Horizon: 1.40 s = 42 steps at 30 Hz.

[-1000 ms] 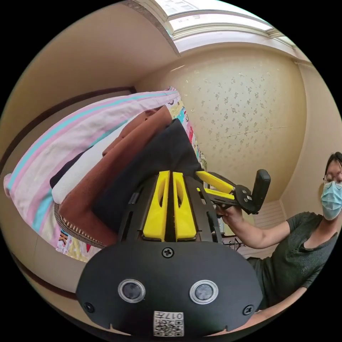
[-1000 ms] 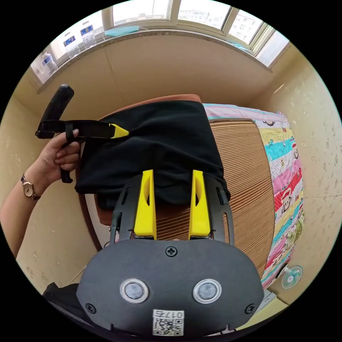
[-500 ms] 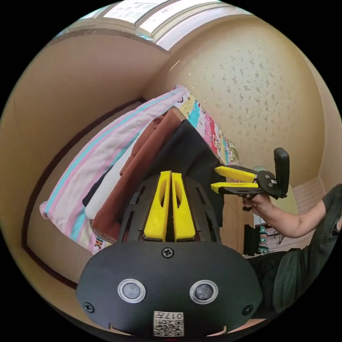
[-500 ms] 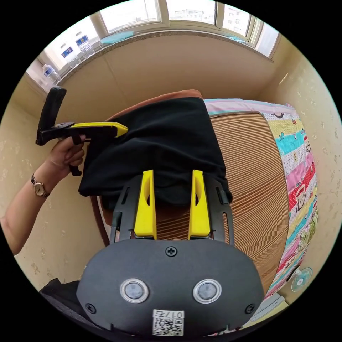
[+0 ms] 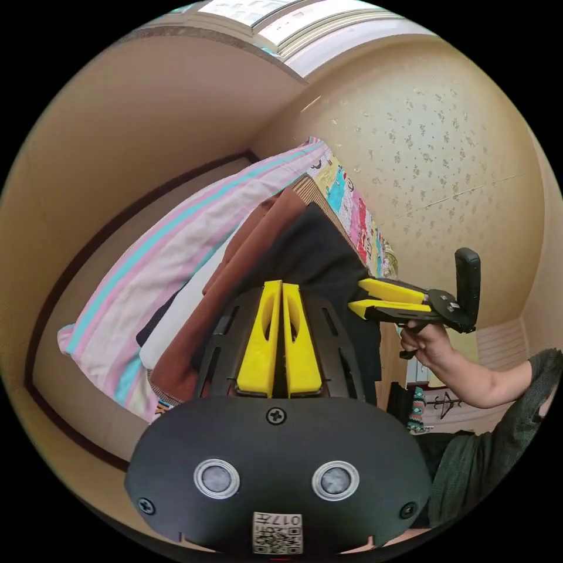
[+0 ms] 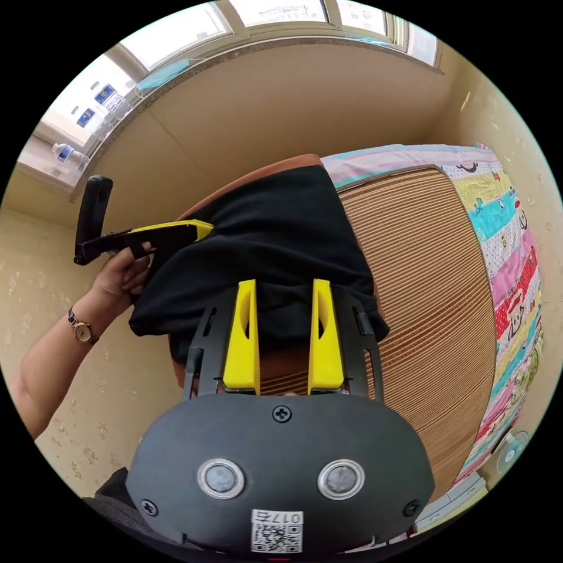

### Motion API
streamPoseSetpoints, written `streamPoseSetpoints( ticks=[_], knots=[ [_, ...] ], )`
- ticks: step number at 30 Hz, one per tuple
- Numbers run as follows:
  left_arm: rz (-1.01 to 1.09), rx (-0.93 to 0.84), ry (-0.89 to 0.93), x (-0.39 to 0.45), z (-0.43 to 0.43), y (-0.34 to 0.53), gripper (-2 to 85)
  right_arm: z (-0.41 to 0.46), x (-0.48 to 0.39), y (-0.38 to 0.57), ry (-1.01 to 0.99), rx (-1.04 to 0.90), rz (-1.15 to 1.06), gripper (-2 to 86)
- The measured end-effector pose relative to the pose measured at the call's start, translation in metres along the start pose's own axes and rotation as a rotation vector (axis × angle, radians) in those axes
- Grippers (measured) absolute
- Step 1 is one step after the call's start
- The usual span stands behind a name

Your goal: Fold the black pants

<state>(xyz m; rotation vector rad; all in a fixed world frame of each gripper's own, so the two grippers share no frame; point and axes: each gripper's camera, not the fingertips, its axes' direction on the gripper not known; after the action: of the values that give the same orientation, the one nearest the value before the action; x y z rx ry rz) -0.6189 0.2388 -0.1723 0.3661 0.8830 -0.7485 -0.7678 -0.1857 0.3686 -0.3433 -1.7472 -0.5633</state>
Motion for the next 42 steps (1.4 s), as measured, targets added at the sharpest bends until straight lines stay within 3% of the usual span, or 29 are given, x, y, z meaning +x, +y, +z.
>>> streamPoseSetpoints(
  ticks=[8,14,17,21,27,31,36,39,42],
  knots=[
    [-0.027,-0.012,-0.095,0.007,0.024,0.015,-1.0,-0.097,-0.019,0.056,-0.133,0.081,0.105,9.6],
    [-0.052,-0.006,-0.123,-0.010,0.047,0.028,0.2,-0.138,-0.097,0.085,-0.269,0.123,-0.034,8.3],
    [-0.048,0.017,-0.123,-0.023,0.059,0.036,2.8,-0.129,-0.140,0.085,-0.245,0.008,-0.093,7.5],
    [-0.067,-0.004,-0.117,-0.046,0.080,0.046,1.6,-0.150,-0.151,0.089,-0.227,-0.041,0.002,4.5],
    [-0.077,0.036,-0.192,-0.069,0.101,0.068,4.9,-0.253,-0.161,0.121,-0.290,0.006,0.098,3.1],
    [-0.165,0.130,-0.160,-0.085,0.105,0.097,8.3,-0.328,-0.150,0.181,-0.302,0.005,0.191,2.2],
    [-0.114,0.214,-0.139,-0.059,0.124,0.154,6.2,-0.422,-0.114,0.288,-0.326,0.019,0.385,1.0],
    [-0.126,0.192,-0.109,-0.034,0.166,0.200,1.2,-0.479,-0.092,0.372,-0.334,0.058,0.548,0.7],
    [-0.090,0.045,-0.006,0.001,0.236,0.245,-0.6,-0.521,-0.082,0.463,-0.406,0.078,0.742,0.6]
  ],
)
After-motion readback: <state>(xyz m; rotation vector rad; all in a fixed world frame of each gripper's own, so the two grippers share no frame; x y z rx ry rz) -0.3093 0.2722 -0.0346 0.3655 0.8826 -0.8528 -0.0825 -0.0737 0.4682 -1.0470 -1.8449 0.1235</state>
